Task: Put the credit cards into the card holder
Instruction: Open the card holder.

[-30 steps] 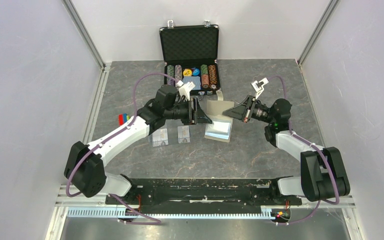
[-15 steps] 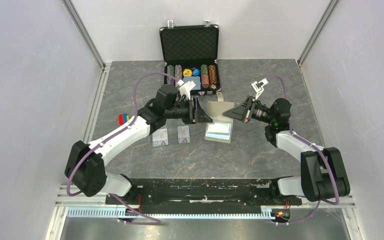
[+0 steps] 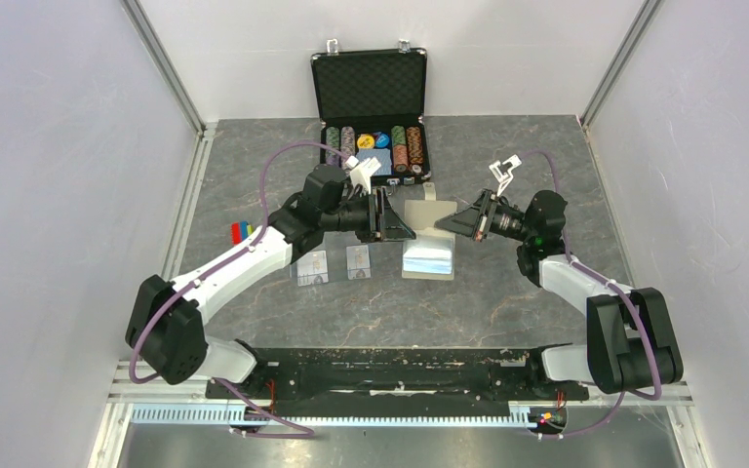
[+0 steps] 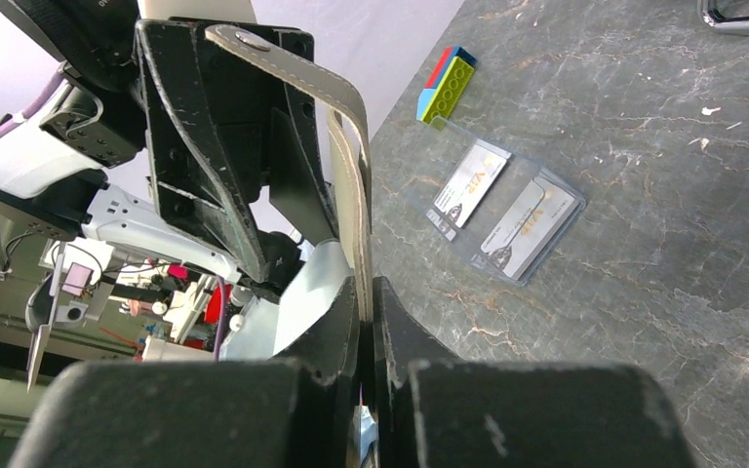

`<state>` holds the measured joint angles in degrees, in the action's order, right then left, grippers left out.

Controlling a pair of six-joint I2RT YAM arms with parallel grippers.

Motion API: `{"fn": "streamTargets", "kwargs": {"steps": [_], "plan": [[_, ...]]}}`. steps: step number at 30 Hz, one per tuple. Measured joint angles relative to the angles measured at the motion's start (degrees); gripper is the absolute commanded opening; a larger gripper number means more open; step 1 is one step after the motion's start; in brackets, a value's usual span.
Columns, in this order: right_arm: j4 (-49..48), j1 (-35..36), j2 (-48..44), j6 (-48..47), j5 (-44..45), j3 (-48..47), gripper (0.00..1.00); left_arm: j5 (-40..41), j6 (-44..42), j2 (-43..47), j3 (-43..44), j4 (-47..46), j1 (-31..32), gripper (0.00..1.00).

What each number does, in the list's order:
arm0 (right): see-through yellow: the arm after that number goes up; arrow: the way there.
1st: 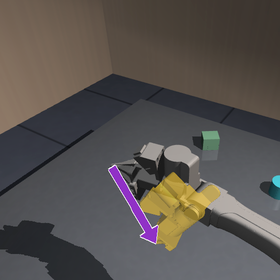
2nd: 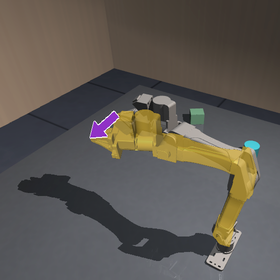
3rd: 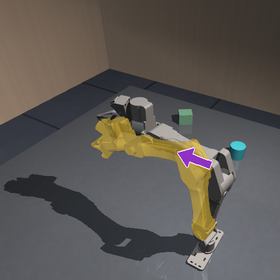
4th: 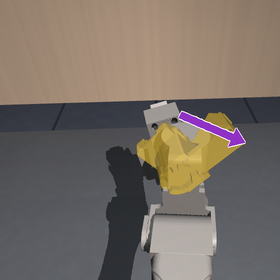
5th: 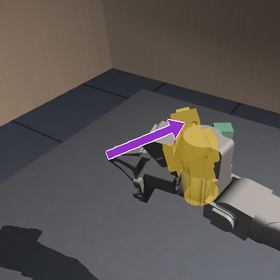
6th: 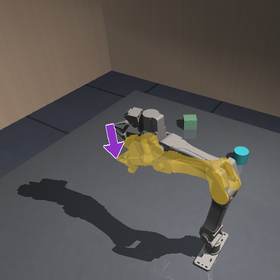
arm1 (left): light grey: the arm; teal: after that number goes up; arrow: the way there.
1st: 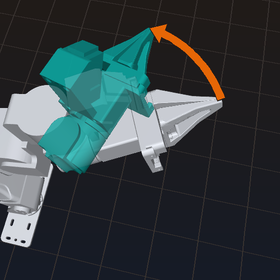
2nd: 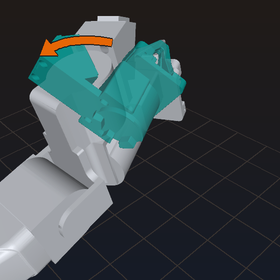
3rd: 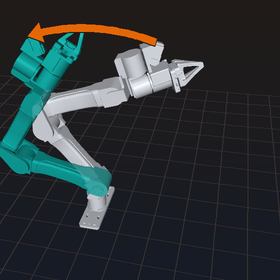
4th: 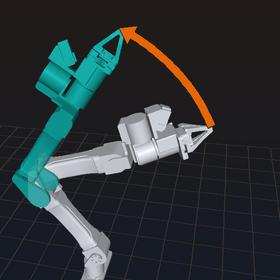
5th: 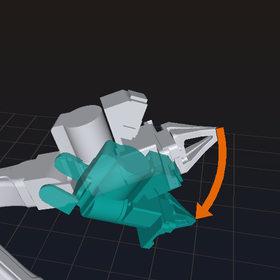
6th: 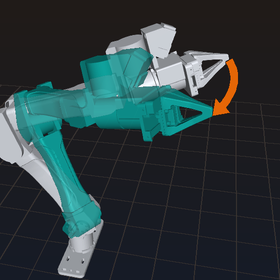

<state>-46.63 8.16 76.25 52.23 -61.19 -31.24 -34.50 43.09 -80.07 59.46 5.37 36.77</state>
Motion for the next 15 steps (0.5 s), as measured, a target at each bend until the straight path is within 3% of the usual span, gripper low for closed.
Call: {"fn": "streamTargets", "kwargs": {"steps": [15], "plan": [[3.13,-0.09,0.0,-2.64,-0.9,0.0,0.0,-1.64,0.63,0.42,1.18,-0.17,0.11,0.48]]}}
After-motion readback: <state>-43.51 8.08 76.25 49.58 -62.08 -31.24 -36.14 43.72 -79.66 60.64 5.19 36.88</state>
